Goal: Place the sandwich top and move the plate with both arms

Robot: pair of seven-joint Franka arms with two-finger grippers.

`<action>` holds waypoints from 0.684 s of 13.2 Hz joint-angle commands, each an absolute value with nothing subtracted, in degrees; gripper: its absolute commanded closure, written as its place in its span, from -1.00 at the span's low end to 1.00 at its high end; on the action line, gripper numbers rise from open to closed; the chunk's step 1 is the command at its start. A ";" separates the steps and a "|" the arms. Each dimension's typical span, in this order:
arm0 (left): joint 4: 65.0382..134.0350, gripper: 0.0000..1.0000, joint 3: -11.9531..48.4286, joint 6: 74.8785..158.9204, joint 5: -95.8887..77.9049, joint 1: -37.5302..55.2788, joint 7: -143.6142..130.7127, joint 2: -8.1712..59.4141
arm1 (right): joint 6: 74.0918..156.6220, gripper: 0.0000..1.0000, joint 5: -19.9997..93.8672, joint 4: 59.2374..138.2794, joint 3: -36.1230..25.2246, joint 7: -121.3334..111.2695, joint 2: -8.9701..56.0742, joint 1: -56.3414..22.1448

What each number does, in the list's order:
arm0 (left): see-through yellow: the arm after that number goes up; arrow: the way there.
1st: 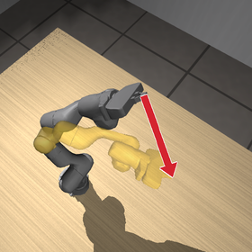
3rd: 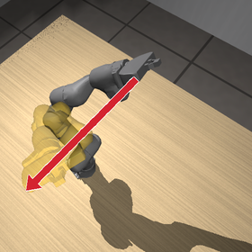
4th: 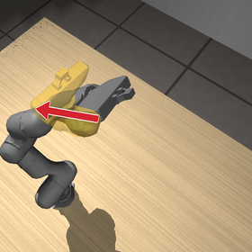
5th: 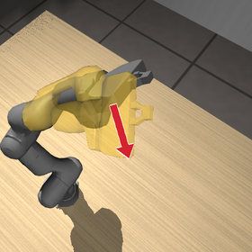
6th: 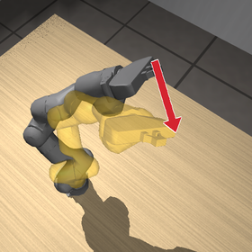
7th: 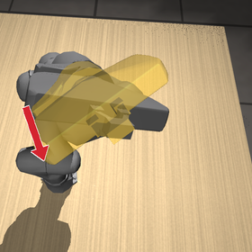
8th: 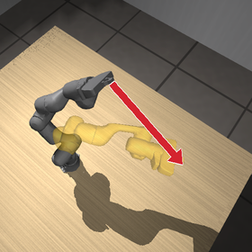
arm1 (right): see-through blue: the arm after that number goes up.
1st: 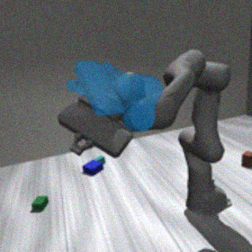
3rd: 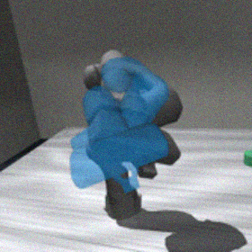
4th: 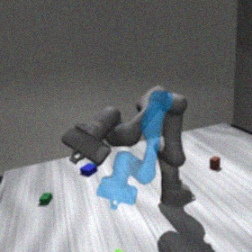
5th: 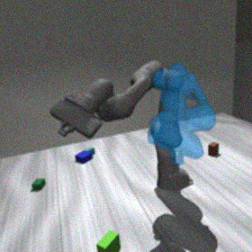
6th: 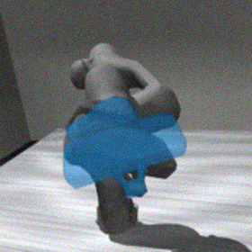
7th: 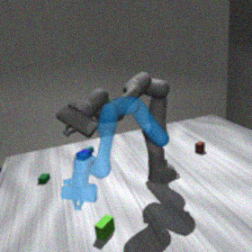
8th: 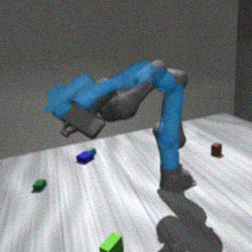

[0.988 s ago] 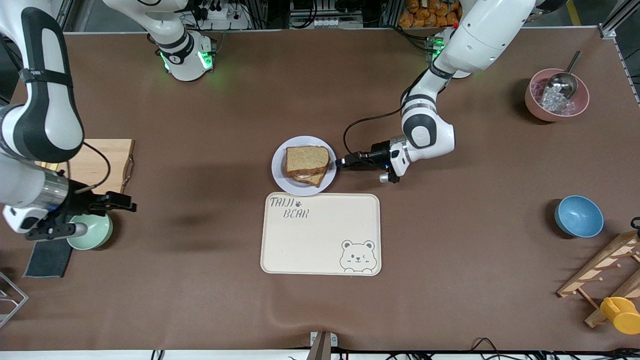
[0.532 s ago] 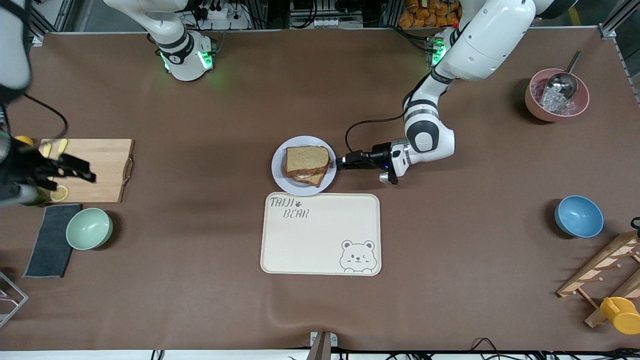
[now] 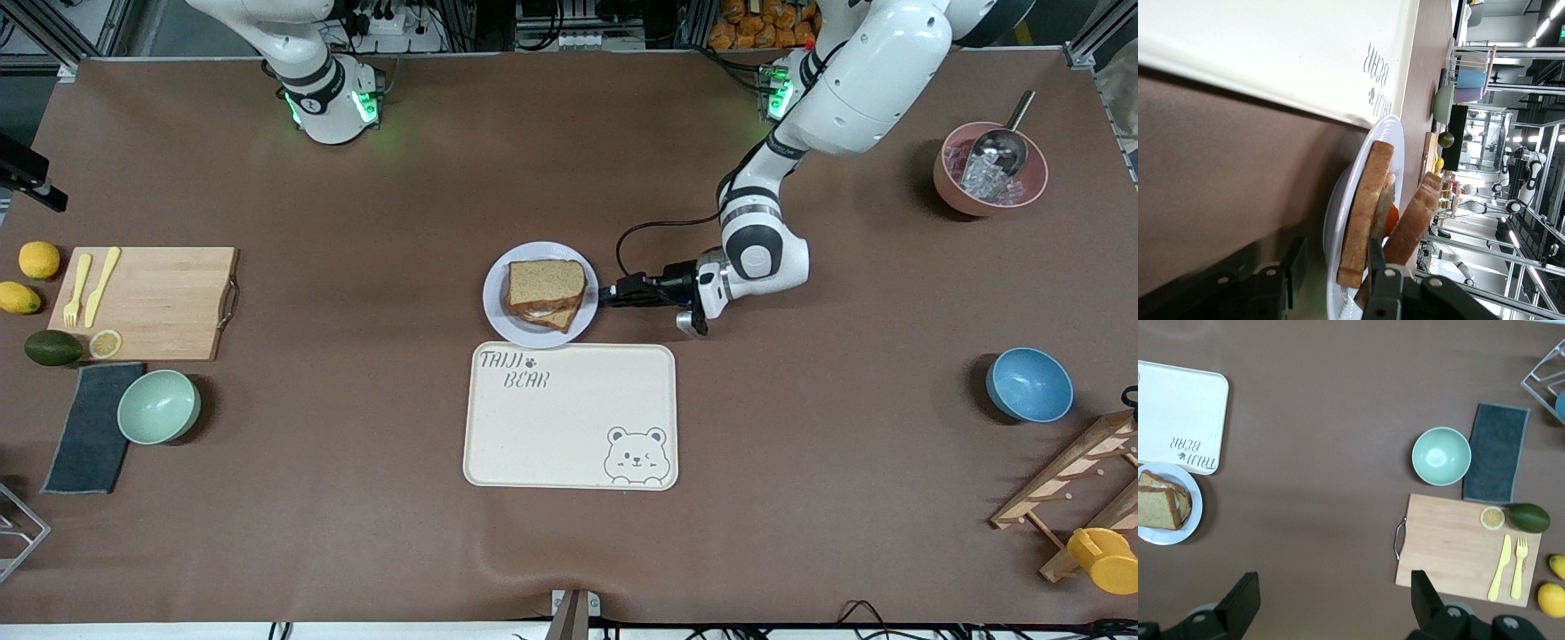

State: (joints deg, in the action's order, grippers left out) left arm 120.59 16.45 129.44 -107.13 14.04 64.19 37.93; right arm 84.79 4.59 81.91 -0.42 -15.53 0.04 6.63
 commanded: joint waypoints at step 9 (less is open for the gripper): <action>117.51 0.30 16.79 128.94 -108.72 14.68 68.38 40.78 | 89.03 -1.00 1.58 84.73 2.02 -9.67 0.09 3.78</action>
State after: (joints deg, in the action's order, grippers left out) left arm 118.67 16.62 129.34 -107.13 14.52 65.82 39.29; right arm 88.75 3.04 84.27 1.80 -10.79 0.82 3.77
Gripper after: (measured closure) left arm 0.648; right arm 0.000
